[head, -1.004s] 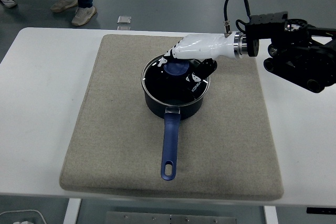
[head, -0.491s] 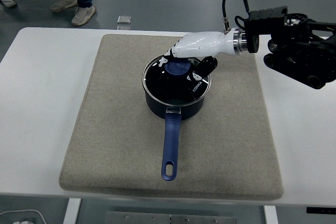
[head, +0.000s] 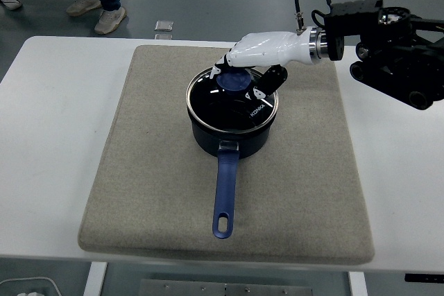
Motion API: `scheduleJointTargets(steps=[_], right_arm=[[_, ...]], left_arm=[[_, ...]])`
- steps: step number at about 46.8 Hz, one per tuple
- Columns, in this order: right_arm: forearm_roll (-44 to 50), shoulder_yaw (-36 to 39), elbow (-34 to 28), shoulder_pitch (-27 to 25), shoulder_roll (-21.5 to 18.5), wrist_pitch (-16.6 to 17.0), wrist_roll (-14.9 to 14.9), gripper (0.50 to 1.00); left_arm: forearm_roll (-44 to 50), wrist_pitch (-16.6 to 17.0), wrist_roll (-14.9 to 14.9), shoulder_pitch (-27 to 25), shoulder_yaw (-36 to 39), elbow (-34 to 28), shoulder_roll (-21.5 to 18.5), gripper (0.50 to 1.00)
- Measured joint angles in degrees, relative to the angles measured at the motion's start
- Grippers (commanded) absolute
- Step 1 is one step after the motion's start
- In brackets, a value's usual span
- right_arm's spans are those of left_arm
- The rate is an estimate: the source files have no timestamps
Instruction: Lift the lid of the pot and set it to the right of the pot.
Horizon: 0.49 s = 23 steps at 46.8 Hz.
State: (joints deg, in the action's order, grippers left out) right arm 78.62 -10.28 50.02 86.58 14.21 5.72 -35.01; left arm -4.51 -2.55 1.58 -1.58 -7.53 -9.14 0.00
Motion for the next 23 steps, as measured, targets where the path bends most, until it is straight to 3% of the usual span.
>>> scheduleJointTargets(steps=[12,23], right_arm=[[-0.20,0.17,-1.00,0.58,0.10,-0.34,0.00,0.500],[-0.31,0.17,-6.40,0.58,0.13,-0.46,0.00,0.500]], left_arm=[[-0.01,0.00,0.00,0.00,0.00,0.00,0.00,1.000],[0.00,0.00,0.00,0.00,-0.01,0.00,0.00,1.000]])
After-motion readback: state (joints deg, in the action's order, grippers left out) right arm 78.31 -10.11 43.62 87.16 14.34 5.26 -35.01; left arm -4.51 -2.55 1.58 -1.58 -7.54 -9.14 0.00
